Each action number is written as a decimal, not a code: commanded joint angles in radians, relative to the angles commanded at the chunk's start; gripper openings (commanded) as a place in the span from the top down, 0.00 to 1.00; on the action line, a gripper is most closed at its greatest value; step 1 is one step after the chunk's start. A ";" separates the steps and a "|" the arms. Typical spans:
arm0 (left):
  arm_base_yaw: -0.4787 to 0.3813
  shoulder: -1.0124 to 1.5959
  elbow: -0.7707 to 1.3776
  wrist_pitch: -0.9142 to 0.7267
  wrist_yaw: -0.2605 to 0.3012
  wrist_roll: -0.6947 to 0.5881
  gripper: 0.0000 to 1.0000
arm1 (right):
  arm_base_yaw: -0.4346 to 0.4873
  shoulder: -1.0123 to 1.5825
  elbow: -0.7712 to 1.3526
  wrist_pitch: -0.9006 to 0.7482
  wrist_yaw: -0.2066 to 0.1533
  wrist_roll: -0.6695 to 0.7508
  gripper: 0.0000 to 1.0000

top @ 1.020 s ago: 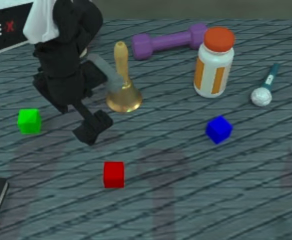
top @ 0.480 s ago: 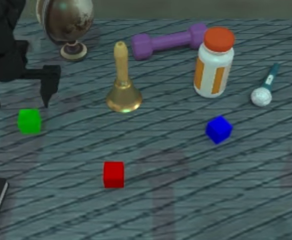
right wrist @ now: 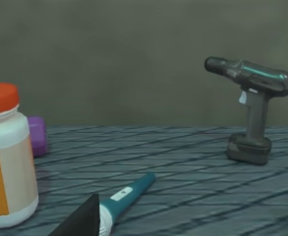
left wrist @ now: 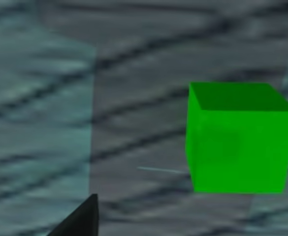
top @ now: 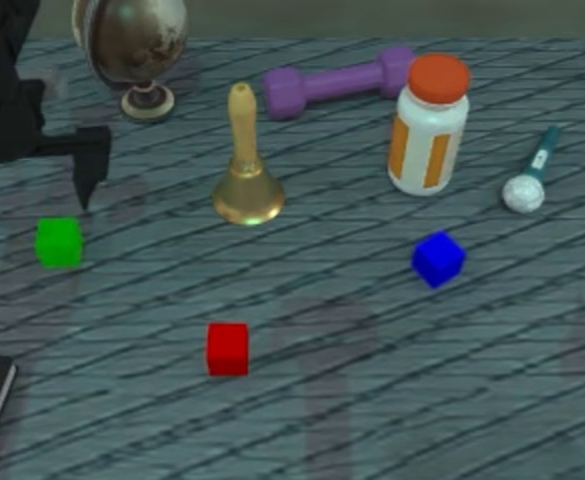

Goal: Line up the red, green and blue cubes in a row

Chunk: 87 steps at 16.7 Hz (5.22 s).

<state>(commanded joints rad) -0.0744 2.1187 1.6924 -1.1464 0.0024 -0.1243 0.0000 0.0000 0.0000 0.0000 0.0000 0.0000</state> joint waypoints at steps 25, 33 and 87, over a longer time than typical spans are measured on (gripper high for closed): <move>0.004 0.111 -0.176 0.289 0.001 0.003 0.98 | 0.000 0.000 0.000 0.000 0.000 0.000 0.00; 0.004 0.111 -0.176 0.289 0.001 0.003 1.00 | 0.000 0.000 0.000 0.000 0.000 0.000 0.00; -0.752 0.052 -0.111 0.194 -0.027 -0.697 0.55 | 0.000 0.000 0.000 0.000 0.000 0.000 0.00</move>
<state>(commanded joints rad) -0.8267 2.1712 1.5814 -0.9527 -0.0248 -0.8216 0.0000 0.0000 0.0000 0.0000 0.0000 0.0000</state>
